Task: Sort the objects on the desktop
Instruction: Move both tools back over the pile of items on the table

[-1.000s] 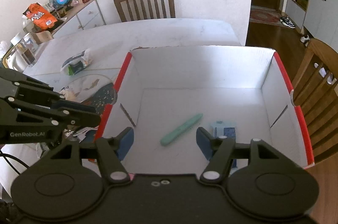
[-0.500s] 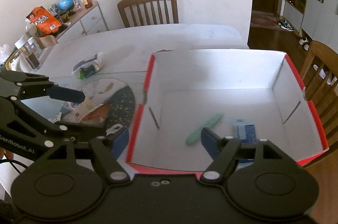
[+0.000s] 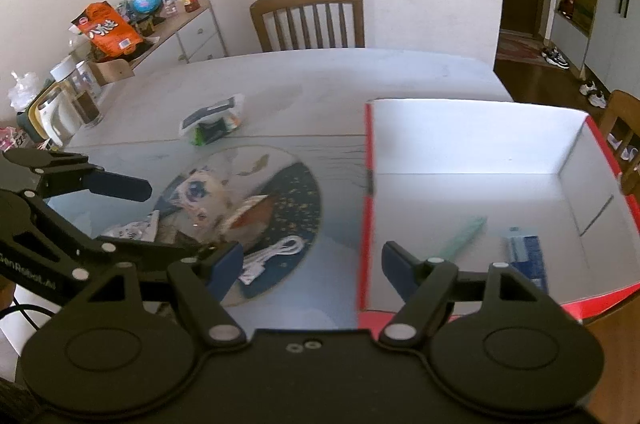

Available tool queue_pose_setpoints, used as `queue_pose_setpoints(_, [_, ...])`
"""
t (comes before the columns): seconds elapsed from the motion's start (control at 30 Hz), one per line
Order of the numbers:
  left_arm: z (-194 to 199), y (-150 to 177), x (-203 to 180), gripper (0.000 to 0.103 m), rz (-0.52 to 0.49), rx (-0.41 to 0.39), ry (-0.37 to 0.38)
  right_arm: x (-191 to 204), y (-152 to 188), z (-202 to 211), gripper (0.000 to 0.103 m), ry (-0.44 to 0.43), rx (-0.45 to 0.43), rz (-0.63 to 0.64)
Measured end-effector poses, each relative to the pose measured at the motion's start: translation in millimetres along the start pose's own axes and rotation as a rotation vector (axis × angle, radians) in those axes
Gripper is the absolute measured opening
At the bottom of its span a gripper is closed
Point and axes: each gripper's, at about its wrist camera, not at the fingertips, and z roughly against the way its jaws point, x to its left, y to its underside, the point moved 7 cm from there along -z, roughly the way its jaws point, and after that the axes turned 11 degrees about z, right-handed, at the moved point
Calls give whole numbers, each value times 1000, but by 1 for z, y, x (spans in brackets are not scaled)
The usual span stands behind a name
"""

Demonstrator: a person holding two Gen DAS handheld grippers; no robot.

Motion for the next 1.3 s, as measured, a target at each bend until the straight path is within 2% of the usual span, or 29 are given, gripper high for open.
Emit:
queue_pose_setpoints(0.27, [17,18,46,103,31,-16,-48,32,-1,-9,78,-16,0,7])
queue_pose_setpoints(0.43, [22,29,78,103,92,0,-74,46,2,-17,78,-27,13,9])
queue_pose_setpoints(0.63, [27,40,103,103,105,-2,-103,61,5,-31,78,-23,35,24])
queue_pose_setpoints(0.93, [19,62,146,103,132,38,-169,68,13,-51,78,-3,70,31])
queue_pose_setpoints(1.3, [7,64,185,103,152,45,-224,72,17,-69,78,10,102,26])
